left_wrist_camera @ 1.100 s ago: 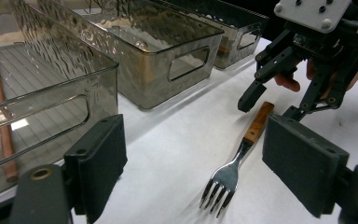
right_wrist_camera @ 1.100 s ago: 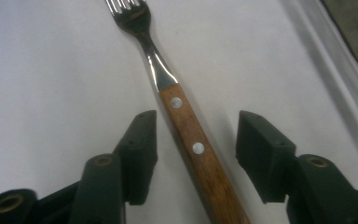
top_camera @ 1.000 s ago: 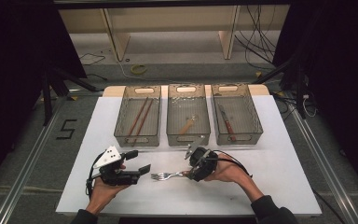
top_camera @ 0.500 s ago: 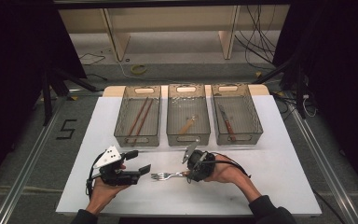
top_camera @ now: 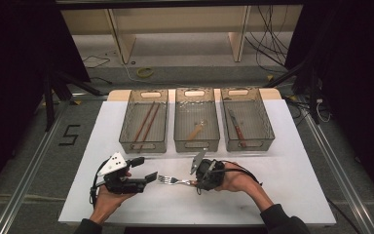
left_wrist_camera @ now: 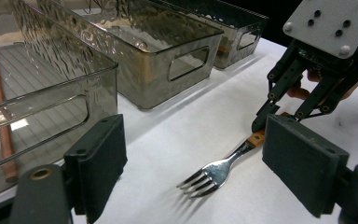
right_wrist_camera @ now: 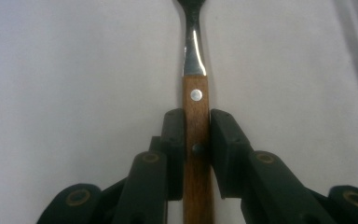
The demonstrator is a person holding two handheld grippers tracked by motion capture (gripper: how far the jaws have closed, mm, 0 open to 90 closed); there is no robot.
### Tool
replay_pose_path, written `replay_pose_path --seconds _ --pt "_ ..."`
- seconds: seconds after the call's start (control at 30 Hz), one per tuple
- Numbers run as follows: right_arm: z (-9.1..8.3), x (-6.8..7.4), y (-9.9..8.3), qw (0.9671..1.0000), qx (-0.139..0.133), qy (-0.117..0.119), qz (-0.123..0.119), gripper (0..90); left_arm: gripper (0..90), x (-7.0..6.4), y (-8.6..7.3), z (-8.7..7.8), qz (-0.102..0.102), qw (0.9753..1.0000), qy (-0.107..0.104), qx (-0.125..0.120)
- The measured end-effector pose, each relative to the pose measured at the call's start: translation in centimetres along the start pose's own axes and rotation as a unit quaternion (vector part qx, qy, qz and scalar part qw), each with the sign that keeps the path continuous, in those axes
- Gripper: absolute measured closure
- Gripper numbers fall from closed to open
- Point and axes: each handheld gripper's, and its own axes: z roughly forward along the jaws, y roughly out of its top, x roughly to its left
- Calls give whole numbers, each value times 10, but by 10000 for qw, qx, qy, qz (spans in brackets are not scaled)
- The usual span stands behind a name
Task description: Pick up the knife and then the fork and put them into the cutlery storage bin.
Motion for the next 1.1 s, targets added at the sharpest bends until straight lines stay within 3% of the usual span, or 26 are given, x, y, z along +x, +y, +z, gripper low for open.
replay_pose_path --seconds 0.3,0.67,0.93,1.1 --pt "-1 -2 -2 10000 -45 46 53 774 209 0 0 0 1 10000 8 -6" --pt "-21 -10 -8 9963 -620 -21 592 776 208 0 0 0 -9 10000 12 -16" --pt "-43 -21 -15 9869 -1187 -243 1063 776 207 0 0 -1 -19 10000 8 -23" --pt "-57 -29 -22 9774 -1558 -400 1369 776 205 0 0 -1 -16 10000 3 -50"
